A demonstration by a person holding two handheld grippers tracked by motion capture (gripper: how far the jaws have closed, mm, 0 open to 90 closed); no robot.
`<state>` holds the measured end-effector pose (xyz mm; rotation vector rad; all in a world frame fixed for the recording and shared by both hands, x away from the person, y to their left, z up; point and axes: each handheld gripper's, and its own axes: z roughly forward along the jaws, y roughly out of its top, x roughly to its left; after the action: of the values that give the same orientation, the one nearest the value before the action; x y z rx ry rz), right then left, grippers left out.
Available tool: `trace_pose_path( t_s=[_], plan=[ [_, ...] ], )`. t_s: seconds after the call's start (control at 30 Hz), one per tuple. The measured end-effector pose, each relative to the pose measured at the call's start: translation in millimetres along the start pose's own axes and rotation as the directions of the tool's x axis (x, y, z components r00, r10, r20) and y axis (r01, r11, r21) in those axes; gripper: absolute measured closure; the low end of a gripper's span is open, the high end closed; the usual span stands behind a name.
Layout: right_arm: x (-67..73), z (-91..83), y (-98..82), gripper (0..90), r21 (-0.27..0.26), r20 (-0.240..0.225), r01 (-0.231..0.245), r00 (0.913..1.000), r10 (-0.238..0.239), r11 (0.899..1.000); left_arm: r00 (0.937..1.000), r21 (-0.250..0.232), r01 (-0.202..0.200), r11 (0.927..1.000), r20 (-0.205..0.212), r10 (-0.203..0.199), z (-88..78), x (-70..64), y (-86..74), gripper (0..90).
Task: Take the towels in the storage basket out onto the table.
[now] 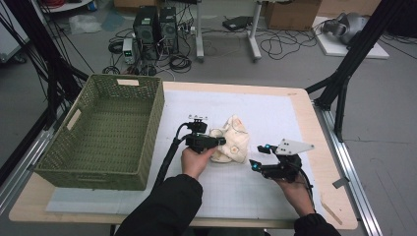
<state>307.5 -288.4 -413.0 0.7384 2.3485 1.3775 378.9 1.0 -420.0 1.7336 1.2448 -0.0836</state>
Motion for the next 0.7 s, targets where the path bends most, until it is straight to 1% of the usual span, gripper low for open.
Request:
trace_pose_path(
  t_s=[0.07,0.1,0.13,0.17,0.2,0.23,0.27,0.33,0.37,0.43,0.47,0.5,0.53,0.57,0.63,0.7],
  plan=[
    [-3.7,9.4,3.1,48.7,0.015,-0.007,0.003,1.0,-0.002,1.0,0.9993,0.004,-0.018,0.9998,-0.034,0.018,4.9,1.8,-1.7,68.0],
    [-5.2,15.0,4.3,51.5,0.026,-0.02,0.002,0.9998,-0.002,1.0,0.999,0.007,-0.026,0.9996,-0.037,0.026,7.5,2.9,-2.5,66.6],
    [-6.0,21.0,5.2,53.5,0.043,-0.025,0.011,0.9996,-0.01,0.999,0.9981,0.012,-0.038,0.9992,-0.048,0.039,10.0,4.0,-3.4,65.0],
    [-6.4,27.3,5.6,54.9,0.063,-0.026,0.022,0.9995,-0.02,0.998,0.9971,0.017,-0.042,0.999,-0.063,0.043,12.1,5.6,-4.0,61.9],
    [-7.3,39.0,4.6,57.1,0.102,-0.04,0.028,0.9989,-0.024,0.994,0.9964,0.019,-0.044,0.9989,-0.072,0.045,13.6,7.2,-4.4,54.1],
    [-7.3,39.0,4.6,57.1,0.102,-0.04,0.028,0.9989,-0.024,0.994,0.9958,0.018,-0.053,0.9984,-0.074,0.054,13.9,8.8,-4.3,54.1],
    [-7.9,43.5,3.6,59.2,0.122,-0.041,0.034,0.9987,-0.03,0.992,0.9953,0.013,-0.06,0.9981,-0.075,0.061,13.3,9.6,-4.0,51.1],
    [-11.0,49.9,1.2,64.1,0.147,-0.041,0.035,0.9987,-0.03,0.989,0.9935,0.004,-0.081,0.9967,-0.079,0.081,10.2,9.0,-3.0,42.1],
    [-12.8,51.6,0.0,68.2,0.153,-0.045,0.025,0.9988,-0.018,0.988,0.9922,0.004,-0.098,0.9952,-0.077,0.098,7.7,8.7,-2.4,38.7],
    [-16.7,54.2,-2.1,76.5,0.157,-0.05,0.021,0.9986,-0.014,0.987,0.9887,0.008,-0.129,0.9916,-0.076,0.129,2.0,7.5,-1.6,34.1],
    [-18.2,55.1,-3.0,79.9,0.164,-0.056,0.018,0.9984,-0.009,0.986,0.9859,0.012,-0.149,0.9888,-0.076,0.149,-1.3,6.7,-1.7,32.0],
    [-19.1,56.0,-3.8,83.8,0.171,-0.059,0.021,0.9982,-0.011,0.985,0.981,0.015,-0.176,0.9843,-0.08,0.177,-5.3,6.2,-2.3,30.5],
    [-19.3,56.2,-4.2,86.4,0.181,-0.058,0.021,0.9983,-0.01,0.983,0.9791,0.004,-0.189,0.9821,-0.076,0.188,-9.4,5.4,-3.8,30.4],
    [-19.3,55.9,-4.2,87.1,0.185,-0.058,0.024,0.9982,-0.013,0.983,0.9774,-0.005,-0.2,0.9798,-0.072,0.199,-13.1,4.8,-5.3,30.4],
    [-20.2,53.1,-4.2,87.5,0.192,-0.047,0.033,0.9986,-0.024,0.981,0.9738,-0.006,-0.216,0.9763,-0.073,0.215,-18.5,4.5,-7.7,30.4],
    [-22.4,46.9,-3.9,87.5,0.194,-0.032,0.016,0.9994,-0.01,0.981,0.9721,-0.005,-0.226,0.9742,-0.068,0.225,-22.2,5.4,-10.6,30.4]
  ],
)
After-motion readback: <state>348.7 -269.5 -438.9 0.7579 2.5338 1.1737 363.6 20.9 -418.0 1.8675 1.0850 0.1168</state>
